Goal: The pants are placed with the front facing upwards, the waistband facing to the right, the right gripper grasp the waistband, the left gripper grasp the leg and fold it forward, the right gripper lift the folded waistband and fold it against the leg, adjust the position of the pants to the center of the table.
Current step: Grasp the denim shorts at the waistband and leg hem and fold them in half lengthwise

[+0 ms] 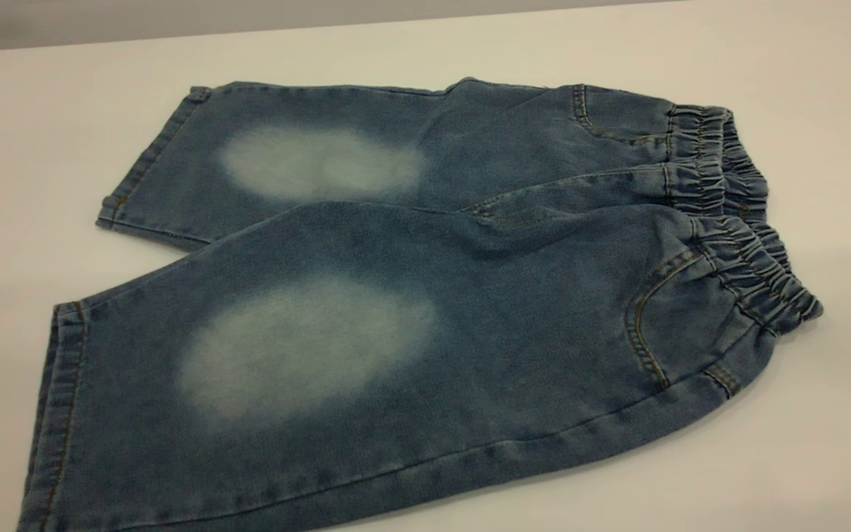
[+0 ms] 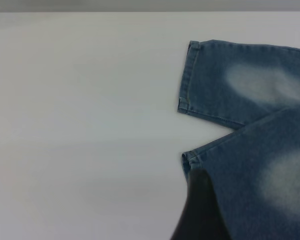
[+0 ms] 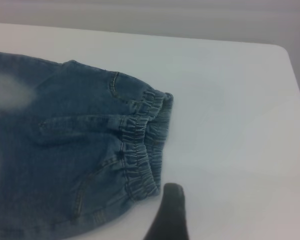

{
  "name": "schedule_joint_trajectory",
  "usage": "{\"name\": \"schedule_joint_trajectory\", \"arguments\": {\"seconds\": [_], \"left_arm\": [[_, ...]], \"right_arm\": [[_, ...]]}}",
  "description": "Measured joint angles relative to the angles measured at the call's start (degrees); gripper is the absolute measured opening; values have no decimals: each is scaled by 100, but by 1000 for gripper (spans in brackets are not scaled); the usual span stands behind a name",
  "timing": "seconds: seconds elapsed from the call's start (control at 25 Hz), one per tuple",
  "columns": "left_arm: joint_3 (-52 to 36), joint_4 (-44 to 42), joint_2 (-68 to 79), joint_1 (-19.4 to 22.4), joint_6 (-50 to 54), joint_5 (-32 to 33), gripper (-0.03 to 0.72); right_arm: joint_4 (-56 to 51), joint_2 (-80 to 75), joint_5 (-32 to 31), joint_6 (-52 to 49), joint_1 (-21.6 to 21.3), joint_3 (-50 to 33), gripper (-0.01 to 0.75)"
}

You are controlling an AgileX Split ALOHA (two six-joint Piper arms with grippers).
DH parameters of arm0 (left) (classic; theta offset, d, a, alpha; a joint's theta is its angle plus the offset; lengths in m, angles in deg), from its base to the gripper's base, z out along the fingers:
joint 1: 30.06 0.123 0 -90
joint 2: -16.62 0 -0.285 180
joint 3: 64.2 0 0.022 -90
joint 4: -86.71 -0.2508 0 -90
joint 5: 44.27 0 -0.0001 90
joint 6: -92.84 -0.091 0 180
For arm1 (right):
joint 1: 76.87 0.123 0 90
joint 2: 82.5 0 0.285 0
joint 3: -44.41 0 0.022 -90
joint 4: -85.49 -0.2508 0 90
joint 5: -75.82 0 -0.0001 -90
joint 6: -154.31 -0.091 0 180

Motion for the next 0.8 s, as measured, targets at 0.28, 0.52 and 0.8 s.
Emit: {"name": "schedule_joint_trajectory", "arguments": {"seconds": [0.28, 0.52, 0.8], "left_arm": [[0, -88, 137, -5, 0, -8, 461], [338, -294, 859, -5, -1, -307, 461], [1121, -249, 2151, -18, 277, -431, 461]], "right_arm": [[0, 0, 14, -18, 0, 6, 573], [-76, -283, 616, -181, 0, 237, 573], [-443, -1476, 1355, -191, 0, 712, 573]]}}
